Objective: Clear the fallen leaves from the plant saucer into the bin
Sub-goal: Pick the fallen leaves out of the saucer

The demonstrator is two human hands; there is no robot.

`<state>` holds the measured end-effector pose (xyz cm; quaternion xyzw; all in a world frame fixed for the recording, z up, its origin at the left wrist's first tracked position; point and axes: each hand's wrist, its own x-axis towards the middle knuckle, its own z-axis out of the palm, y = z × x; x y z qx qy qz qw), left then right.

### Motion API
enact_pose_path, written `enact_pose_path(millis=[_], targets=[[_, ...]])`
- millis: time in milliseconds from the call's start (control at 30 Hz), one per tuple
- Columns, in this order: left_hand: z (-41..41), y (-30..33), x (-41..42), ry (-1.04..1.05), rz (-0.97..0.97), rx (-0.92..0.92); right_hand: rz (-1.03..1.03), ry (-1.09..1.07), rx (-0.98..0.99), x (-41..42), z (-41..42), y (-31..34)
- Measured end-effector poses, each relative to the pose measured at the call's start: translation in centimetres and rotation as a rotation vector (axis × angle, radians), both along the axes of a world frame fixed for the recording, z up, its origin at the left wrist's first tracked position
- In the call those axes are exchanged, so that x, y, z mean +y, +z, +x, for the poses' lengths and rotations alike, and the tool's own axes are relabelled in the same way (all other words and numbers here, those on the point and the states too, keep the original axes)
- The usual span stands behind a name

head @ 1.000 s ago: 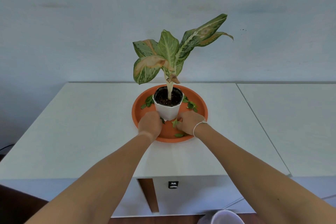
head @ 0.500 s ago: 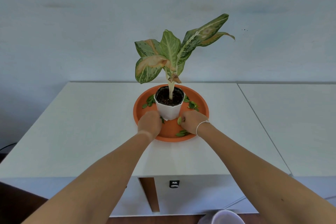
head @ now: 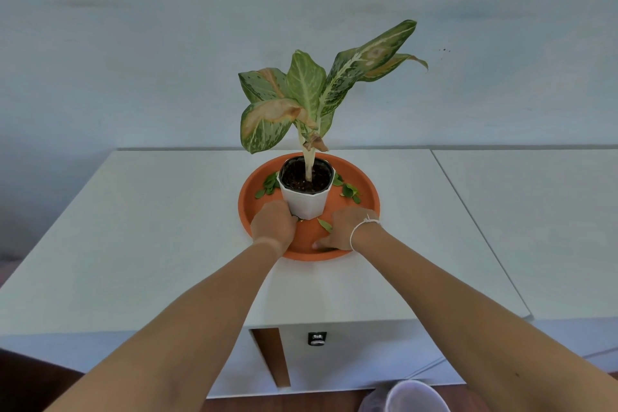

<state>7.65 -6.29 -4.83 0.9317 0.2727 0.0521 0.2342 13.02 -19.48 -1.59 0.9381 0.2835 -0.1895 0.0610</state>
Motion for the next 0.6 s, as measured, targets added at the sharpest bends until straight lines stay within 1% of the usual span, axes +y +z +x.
enact_pose_path(millis=[200, 300, 367, 533, 600], targets=[[-0.1, 0.0, 0.0, 0.005, 0.047, 0.000, -0.031, 0.083, 0.047, 0.8, 0.0, -0.4], [-0.1, 0.2, 0.1, -0.011, 0.046, 0.006, 0.077, 0.049, 0.041, 1.3, 0.1, -1.0], [-0.2, 0.3, 0.2, -0.026, 0.033, 0.008, 0.103, 0.044, 0.043, 1.2, 0.1, -1.1], [-0.7, 0.9, 0.3, -0.055, -0.013, 0.038, 0.043, 0.125, 0.050, 0.7, 0.1, -1.0], [-0.8, 1.1, 0.3, -0.072, -0.038, 0.045, 0.089, 0.113, 0.065, 0.6, 0.4, -0.9]])
